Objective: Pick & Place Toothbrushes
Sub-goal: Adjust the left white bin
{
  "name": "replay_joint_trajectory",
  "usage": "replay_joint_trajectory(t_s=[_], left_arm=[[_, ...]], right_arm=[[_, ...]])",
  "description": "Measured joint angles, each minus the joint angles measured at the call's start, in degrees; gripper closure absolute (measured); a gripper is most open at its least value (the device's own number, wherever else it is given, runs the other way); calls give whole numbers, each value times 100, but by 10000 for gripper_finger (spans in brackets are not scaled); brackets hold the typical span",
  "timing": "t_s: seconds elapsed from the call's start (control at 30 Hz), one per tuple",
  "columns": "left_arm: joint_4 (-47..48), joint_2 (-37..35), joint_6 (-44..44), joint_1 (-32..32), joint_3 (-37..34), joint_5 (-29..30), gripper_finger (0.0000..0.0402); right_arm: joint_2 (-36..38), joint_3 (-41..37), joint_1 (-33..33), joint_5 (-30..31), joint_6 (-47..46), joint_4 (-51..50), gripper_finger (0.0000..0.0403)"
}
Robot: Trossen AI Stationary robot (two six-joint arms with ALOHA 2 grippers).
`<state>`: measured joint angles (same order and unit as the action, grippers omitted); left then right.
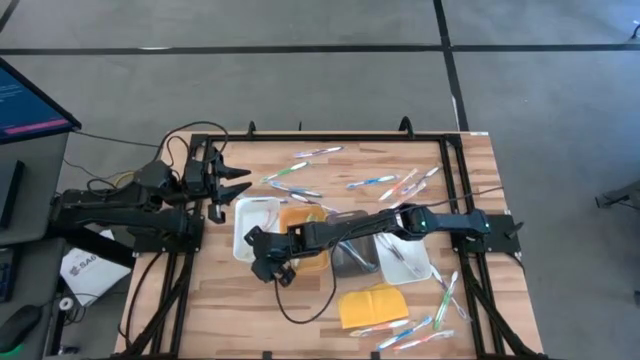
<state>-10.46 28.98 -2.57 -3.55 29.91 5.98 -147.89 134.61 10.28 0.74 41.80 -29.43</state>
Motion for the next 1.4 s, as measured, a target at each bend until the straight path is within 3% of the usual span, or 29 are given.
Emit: replay_joint_trajectory(t_s=[0.27, 0.73, 0.9, 1.4], left_arm=[[-10, 1, 0, 0, 0, 0, 271], [-39, 1, 0, 0, 0, -2, 271], [-45, 1, 0, 0, 0, -2, 271], [-81, 1, 0, 0, 0, -2, 271]], right_arm=[[59, 0, -116, 544, -22, 82, 403], [155, 2, -161, 618, -286, -247, 403], [155, 2, -183, 1129, -286, -352, 403], [155, 2, -219, 1158, -285, -674, 403]])
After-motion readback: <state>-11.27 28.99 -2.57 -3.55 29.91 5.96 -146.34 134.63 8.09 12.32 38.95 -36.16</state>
